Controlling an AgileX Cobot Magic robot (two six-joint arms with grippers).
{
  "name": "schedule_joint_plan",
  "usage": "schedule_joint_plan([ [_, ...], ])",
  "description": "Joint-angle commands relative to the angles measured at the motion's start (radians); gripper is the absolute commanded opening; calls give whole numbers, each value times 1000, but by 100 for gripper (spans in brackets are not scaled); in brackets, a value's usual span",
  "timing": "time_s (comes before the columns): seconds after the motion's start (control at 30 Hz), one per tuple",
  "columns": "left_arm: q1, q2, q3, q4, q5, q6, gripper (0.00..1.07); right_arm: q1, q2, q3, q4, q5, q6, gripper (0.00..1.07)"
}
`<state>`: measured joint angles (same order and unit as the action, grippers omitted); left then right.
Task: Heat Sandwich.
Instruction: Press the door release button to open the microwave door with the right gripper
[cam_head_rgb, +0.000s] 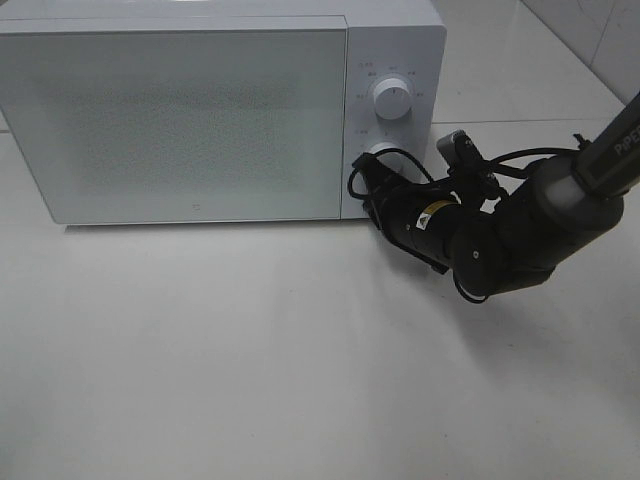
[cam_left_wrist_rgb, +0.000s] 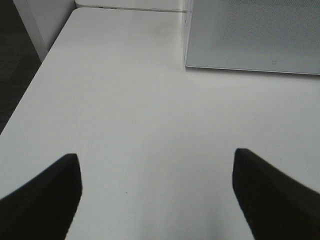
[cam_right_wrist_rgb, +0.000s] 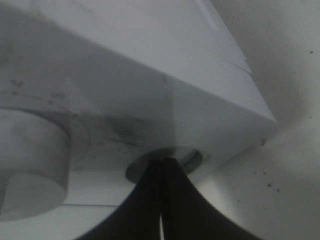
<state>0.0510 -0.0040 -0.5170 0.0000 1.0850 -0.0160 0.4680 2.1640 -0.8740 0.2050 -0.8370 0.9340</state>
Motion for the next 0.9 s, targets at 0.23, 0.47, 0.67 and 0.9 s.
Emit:
schedule_joint_plan([
  [0.23,4,-6,2,-6,-17,-2,78,-14,-11,-40,94,-251,-111,0],
  [0.47,4,-6,2,-6,-17,-2,78,-14,-9,-40,144,-291,-120,0],
  [0.67,4,-6,2,-6,-17,-2,78,-14,24,-40,182,-350,-126,0],
  [0.9,4,-6,2,-6,-17,-2,78,-14,43,-49,166,-353,-107,0],
])
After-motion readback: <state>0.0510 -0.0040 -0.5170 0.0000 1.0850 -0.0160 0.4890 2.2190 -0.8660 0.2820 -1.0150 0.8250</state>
